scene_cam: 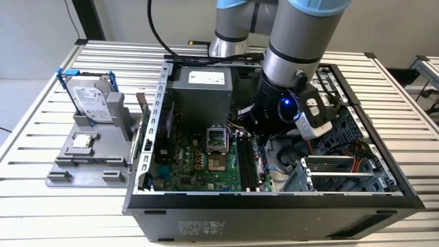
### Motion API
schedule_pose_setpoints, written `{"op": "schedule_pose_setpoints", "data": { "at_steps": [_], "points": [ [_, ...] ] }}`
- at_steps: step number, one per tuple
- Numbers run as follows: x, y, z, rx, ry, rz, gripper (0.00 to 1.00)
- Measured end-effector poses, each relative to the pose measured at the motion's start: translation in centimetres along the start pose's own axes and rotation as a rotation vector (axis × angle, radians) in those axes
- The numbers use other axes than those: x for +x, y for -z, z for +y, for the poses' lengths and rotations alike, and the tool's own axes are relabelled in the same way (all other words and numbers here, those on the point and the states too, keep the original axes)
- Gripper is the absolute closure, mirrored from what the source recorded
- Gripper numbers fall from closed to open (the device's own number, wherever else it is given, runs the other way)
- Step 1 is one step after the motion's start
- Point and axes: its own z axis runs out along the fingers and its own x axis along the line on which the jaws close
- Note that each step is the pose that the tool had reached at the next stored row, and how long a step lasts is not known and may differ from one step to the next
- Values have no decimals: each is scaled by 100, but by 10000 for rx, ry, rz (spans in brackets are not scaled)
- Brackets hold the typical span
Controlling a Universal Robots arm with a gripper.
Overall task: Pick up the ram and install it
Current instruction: 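Insert the ram into the slot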
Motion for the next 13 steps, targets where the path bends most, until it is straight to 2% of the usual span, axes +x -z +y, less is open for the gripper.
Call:
{"op": "schedule_pose_setpoints", "data": {
  "at_steps": [4, 8, 13],
  "points": [
    [4, -73, 0, -1, 1, -1, 100],
    [2, -94, 0, 1, -1, 6, 100],
    [-1, -185, 0, 0, -1, 7, 100]
  ]
}}
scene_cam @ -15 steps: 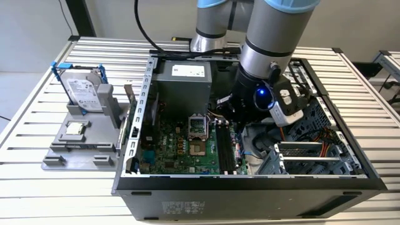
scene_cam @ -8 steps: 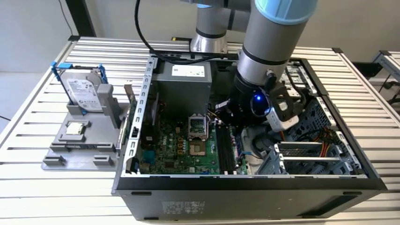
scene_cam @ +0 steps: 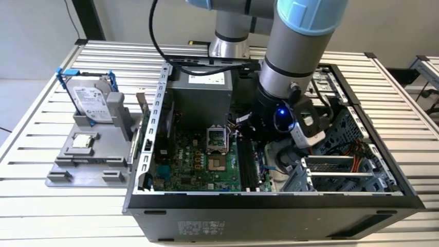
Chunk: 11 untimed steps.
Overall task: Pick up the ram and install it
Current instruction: 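Insert the ram into the slot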
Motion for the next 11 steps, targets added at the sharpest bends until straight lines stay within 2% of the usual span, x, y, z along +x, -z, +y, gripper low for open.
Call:
{"op": "schedule_pose_setpoints", "data": {
  "at_steps": [4, 7, 11],
  "points": [
    [-13, -74, -10, 0, 7, 0, 100],
    [-14, -122, -41, 1, 12, 0, 100],
    [-5, -139, -67, -1, 83, 0, 100]
  ]
}}
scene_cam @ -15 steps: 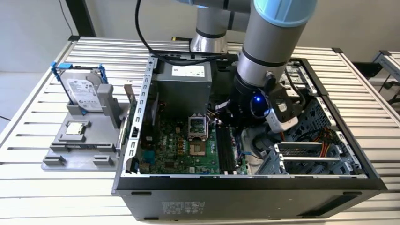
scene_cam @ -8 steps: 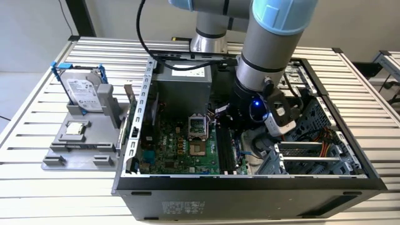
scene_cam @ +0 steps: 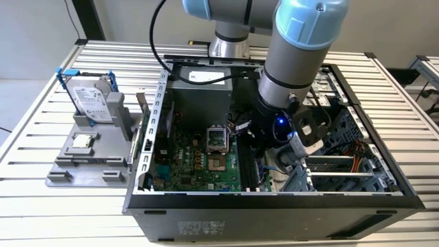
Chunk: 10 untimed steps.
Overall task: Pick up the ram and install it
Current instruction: 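Insert the ram into the slot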
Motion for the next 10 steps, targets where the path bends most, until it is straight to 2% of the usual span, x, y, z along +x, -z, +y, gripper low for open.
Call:
{"op": "schedule_pose_setpoints", "data": {
  "at_steps": [6, 10],
  "points": [
    [28, -17, -1, 1, 97, -1, 100],
    [29, -59, -1, 10, 97, 0, 100]
  ]
}}
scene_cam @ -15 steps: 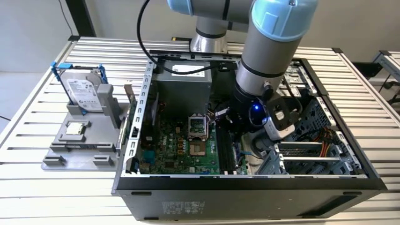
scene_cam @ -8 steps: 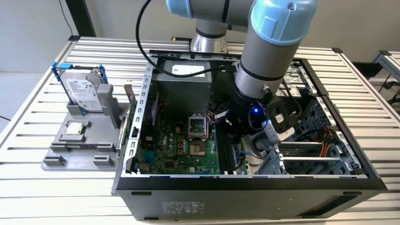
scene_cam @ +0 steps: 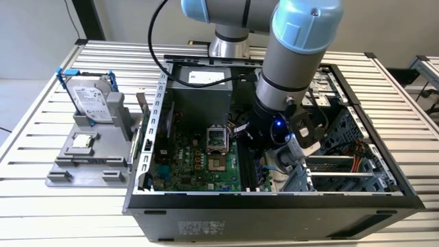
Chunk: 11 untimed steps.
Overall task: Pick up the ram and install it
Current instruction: 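Insert the ram into the slot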
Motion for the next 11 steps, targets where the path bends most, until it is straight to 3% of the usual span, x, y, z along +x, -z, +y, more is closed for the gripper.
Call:
{"op": "schedule_pose_setpoints", "data": {
  "at_steps": [11],
  "points": [
    [3, -1, -3, 9, 0, -1, 100]
  ]
}}
